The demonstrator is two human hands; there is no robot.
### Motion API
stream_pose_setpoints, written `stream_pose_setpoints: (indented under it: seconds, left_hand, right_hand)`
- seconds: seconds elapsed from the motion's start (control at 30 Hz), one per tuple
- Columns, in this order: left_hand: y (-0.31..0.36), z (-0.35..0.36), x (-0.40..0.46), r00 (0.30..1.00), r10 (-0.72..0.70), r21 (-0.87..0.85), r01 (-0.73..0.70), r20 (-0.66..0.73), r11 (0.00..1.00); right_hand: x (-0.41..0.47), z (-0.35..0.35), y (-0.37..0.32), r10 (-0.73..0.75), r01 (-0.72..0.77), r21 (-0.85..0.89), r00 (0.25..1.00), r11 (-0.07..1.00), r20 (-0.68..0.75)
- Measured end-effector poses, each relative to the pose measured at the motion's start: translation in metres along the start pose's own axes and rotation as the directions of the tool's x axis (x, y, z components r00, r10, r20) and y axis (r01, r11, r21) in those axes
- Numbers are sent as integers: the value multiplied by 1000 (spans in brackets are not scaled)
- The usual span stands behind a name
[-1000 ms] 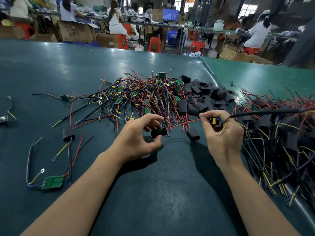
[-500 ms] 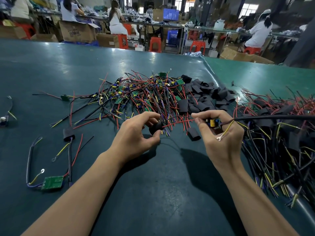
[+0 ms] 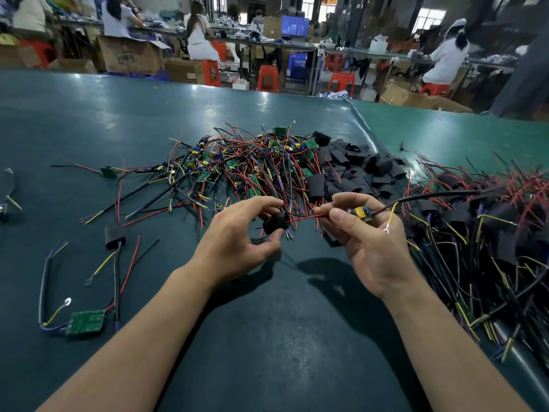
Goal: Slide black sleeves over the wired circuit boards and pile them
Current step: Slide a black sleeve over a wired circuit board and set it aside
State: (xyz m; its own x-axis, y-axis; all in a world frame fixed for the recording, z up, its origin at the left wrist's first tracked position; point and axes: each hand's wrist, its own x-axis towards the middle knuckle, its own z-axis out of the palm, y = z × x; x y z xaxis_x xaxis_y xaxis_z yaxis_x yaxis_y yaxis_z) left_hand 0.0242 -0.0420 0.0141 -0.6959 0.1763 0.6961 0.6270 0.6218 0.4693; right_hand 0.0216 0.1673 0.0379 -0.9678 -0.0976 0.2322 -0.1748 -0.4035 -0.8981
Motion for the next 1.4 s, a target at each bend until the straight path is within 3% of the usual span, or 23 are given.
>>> stream_pose_setpoints:
  seconds: [0.23,0.63,0.83,1.1,1.2,1.4]
  left_hand:
    - [-6,0,0,990,-109,-61,104,-86,993]
    - [-3,2,1,986,-13,-75,1,-167,997]
    - [-2,-2,1,992,42,-20,-44,-122,999]
    - [-4,-5,4,986,165,152,-161,-14,975]
    - [-2,-3,4,987,163,182,-162,8,970]
    - [8,4,3,977,209,130,-203,-31,971]
  right_hand:
    - [3,-9,-8,-89,88,-26,995,996,-50]
    - [8,-14,-6,-120,100,-108,973,989,-197]
    - [9,-15,-6,-135,103,-167,972,981,-193]
    - [6,-11,0,-235,155,-417,960,896,-149]
    - [3,-6,2,-204,158,-324,972,933,-114]
    - [-1,13,14,47,-46,28,997,999,-62]
